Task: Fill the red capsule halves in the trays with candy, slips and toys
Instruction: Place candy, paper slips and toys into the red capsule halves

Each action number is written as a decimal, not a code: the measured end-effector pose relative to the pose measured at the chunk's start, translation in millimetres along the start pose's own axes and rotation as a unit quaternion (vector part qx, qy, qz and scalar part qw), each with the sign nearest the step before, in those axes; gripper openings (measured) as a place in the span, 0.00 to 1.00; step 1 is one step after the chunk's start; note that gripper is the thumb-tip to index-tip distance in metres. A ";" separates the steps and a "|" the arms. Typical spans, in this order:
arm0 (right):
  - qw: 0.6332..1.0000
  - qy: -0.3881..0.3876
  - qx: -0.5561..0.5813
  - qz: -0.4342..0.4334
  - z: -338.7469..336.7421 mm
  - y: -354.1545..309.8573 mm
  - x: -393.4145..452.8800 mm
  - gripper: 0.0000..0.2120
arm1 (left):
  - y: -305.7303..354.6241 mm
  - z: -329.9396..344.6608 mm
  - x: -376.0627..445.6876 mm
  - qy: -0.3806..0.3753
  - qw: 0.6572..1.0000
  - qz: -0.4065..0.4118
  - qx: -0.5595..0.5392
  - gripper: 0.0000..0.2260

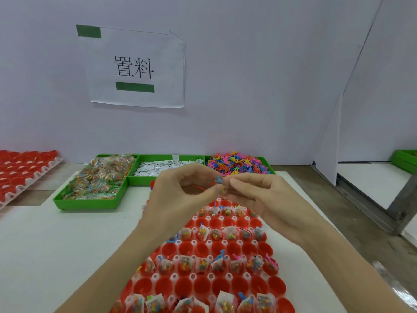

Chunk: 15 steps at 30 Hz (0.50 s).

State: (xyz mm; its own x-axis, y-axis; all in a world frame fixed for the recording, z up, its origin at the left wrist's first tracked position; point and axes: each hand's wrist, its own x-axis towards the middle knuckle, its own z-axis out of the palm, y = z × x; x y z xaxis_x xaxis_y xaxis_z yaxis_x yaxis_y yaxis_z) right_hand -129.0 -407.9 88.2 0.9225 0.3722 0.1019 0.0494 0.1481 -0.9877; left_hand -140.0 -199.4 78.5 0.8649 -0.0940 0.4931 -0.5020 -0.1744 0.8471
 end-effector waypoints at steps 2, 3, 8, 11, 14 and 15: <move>0.998 -0.043 0.042 0.010 2.4 -3.8 31.5 0.11 | -3.4 -15.1 10.0 0.046 0.999 -0.004 -0.013 0.07; 0.997 -0.054 0.050 0.015 4.6 -4.2 50.1 0.11 | -6.0 -23.5 15.7 0.069 0.997 -0.012 -0.025 0.07; 0.965 0.039 -0.260 -0.016 21.1 14.0 149.1 0.08 | -24.2 -65.7 41.8 0.145 0.981 -0.068 -0.108 0.10; 0.839 0.012 -0.543 -0.028 19.4 35.2 193.0 0.10 | -37.6 -79.7 42.0 0.164 0.974 -0.083 -0.132 0.11; 0.750 -0.039 -0.660 -0.025 11.8 52.4 216.9 0.16 | -50.0 -84.6 36.5 0.153 0.976 -0.090 -0.123 0.11; 0.729 -0.051 -0.682 -0.024 9.1 56.6 221.5 0.18 | -52.6 -85.1 34.9 0.147 0.978 -0.089 -0.116 0.11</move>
State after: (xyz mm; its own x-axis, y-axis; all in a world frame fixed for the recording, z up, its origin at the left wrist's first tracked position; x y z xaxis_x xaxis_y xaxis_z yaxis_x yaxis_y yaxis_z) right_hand 74.7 -308.7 56.0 0.8769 0.4740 0.0794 0.4804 -0.8598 -0.1730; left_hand -84.0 -110.2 68.0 0.9166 0.2092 0.3408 -0.3611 0.0671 0.9301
